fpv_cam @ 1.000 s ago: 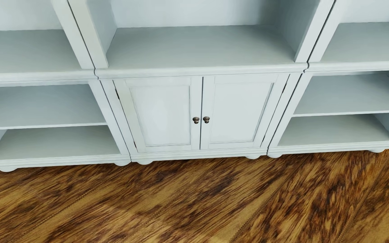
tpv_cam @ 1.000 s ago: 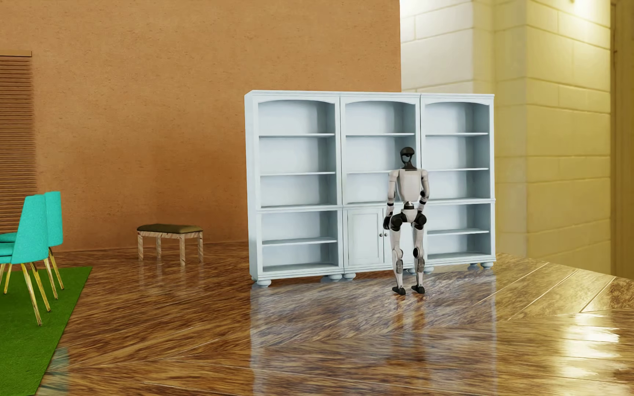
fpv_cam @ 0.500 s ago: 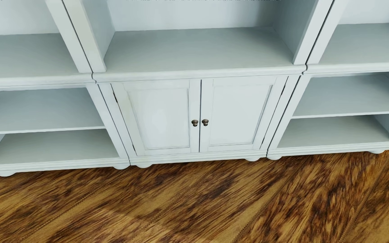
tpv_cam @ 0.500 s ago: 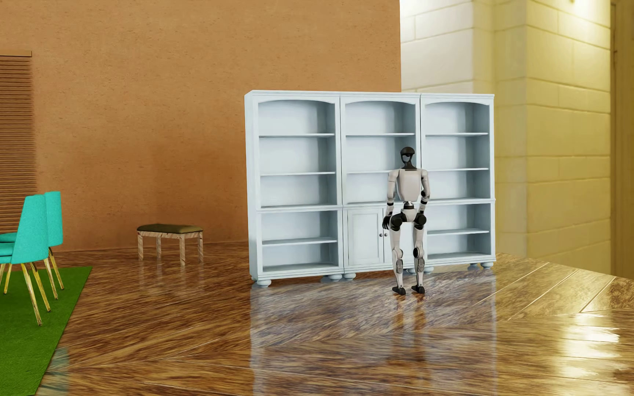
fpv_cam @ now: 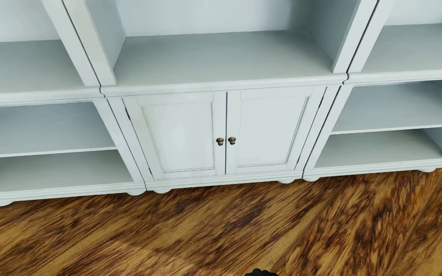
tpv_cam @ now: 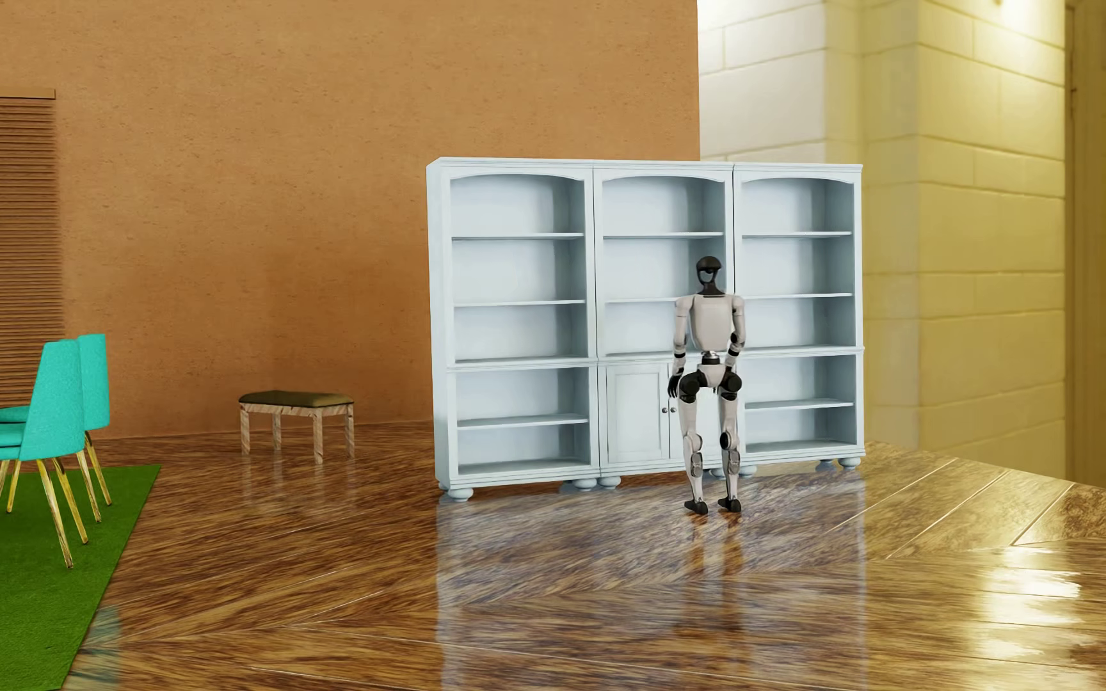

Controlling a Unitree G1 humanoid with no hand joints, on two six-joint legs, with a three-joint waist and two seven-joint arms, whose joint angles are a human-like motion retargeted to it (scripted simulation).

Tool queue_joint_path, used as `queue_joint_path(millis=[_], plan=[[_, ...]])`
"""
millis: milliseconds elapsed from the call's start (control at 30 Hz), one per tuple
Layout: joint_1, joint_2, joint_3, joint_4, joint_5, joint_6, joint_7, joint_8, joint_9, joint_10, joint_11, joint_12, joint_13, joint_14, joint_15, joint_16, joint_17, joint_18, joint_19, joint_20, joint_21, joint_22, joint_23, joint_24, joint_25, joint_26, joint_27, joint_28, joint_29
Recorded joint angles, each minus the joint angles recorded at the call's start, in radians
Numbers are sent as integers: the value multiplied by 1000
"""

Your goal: Go to the light cyan shelves

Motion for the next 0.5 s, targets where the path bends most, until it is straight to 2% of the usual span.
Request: queue_joint_path(millis=[167,500], plan=[[11,8,1,1,1,1,6,5,3,1,4,10,15,-7,-5,8,-2,5,1,10,-9,17,20,2,-5,21,4,13,2],[32,22,0,1,2,1,8,6,14,4,19,19,46,-15,-19,11,2,8,-2,18,-22,30,27,5,-12,6,12,17,6]])
